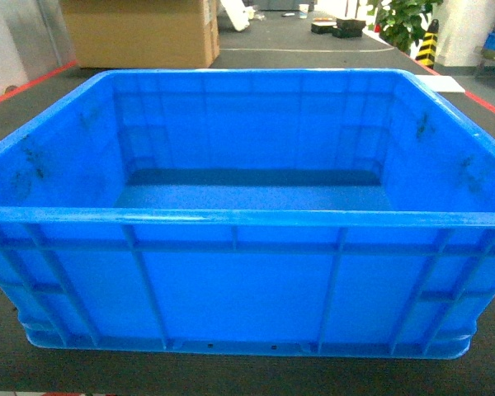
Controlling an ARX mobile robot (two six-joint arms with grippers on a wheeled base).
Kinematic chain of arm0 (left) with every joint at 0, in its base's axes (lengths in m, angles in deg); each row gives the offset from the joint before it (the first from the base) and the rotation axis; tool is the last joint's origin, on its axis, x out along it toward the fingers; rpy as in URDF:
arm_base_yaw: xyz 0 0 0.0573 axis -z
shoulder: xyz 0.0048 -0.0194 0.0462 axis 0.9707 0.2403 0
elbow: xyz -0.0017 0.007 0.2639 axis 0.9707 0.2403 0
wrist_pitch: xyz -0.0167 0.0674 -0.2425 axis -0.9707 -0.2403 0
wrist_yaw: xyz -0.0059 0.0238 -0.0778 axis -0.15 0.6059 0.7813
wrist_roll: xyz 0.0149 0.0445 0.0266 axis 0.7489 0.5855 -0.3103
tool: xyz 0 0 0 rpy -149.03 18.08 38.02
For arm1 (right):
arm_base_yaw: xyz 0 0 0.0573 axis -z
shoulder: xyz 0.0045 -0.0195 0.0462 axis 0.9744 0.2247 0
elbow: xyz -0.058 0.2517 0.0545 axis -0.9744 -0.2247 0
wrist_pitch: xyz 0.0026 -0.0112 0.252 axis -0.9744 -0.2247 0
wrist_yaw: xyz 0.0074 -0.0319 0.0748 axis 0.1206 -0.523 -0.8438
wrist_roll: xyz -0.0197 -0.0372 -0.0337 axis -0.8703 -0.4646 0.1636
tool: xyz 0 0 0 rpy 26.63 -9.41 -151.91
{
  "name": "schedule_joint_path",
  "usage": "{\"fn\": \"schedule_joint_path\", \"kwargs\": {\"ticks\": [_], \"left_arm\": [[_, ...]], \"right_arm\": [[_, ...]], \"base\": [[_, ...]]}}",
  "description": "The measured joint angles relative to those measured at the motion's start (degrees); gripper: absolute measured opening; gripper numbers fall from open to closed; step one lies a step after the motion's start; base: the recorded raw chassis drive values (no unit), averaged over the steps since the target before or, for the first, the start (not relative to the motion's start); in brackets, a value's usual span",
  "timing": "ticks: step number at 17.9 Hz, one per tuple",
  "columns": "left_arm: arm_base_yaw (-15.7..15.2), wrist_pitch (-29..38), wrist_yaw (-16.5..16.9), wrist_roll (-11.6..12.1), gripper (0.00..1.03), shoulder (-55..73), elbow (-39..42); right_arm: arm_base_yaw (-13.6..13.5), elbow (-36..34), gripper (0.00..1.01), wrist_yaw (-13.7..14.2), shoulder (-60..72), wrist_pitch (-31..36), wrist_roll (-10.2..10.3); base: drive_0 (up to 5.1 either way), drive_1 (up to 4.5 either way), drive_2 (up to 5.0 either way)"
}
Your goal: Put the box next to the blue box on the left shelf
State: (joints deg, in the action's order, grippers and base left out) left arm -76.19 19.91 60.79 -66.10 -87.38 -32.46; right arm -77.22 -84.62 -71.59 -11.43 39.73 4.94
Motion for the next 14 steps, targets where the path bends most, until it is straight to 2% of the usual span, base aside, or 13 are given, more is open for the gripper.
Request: {"fn": "schedule_joint_path", "kwargs": {"ticks": [1,2,4,5,6,7,8,11,14], "left_arm": [[0.5,2.6,0.9,0.0,0.98,5.7,-0.7],[0.8,9.8,1.2,-0.1,0.98,14.6,-2.8],[0.1,24.7,2.4,-0.7,0.98,31.6,-9.6],[-0.1,30.7,2.8,-0.7,0.98,41.2,-14.2],[0.1,33.0,3.2,-0.9,0.98,50.4,-19.7],[0.4,30.1,3.7,-1.9,0.98,59.0,-25.8],[1.2,26.2,3.5,-2.4,0.98,66.4,-31.1],[1.9,22.4,3.2,-2.4,0.98,71.6,-35.8],[2.7,17.9,3.2,-2.4,0.98,76.3,-41.1]], "right_arm": [[-2.3,1.7,0.98,4.2,3.8,-4.0,1.2],[-3.2,3.2,0.98,5.2,11.4,0.8,1.4],[-1.9,8.9,0.98,4.3,25.8,13.7,1.6],[-2.2,13.6,0.98,3.8,34.8,19.9,1.6],[-2.9,19.1,0.98,3.2,44.1,23.6,1.9],[-4.0,25.4,0.98,2.5,53.2,23.4,2.5],[-4.8,31.6,0.98,0.8,61.1,20.0,3.6],[-5.5,36.7,0.98,0.9,67.7,17.9,4.4],[-5.6,42.9,0.98,0.3,74.5,13.6,5.9]], "base": [[0.0,0.0,0.0],[0.0,0.0,0.0],[0.0,0.0,0.0],[0.0,0.0,0.0],[0.0,0.0,0.0],[0.0,0.0,0.0],[0.0,0.0,0.0],[0.0,0.0,0.0],[0.0,0.0,0.0]]}}
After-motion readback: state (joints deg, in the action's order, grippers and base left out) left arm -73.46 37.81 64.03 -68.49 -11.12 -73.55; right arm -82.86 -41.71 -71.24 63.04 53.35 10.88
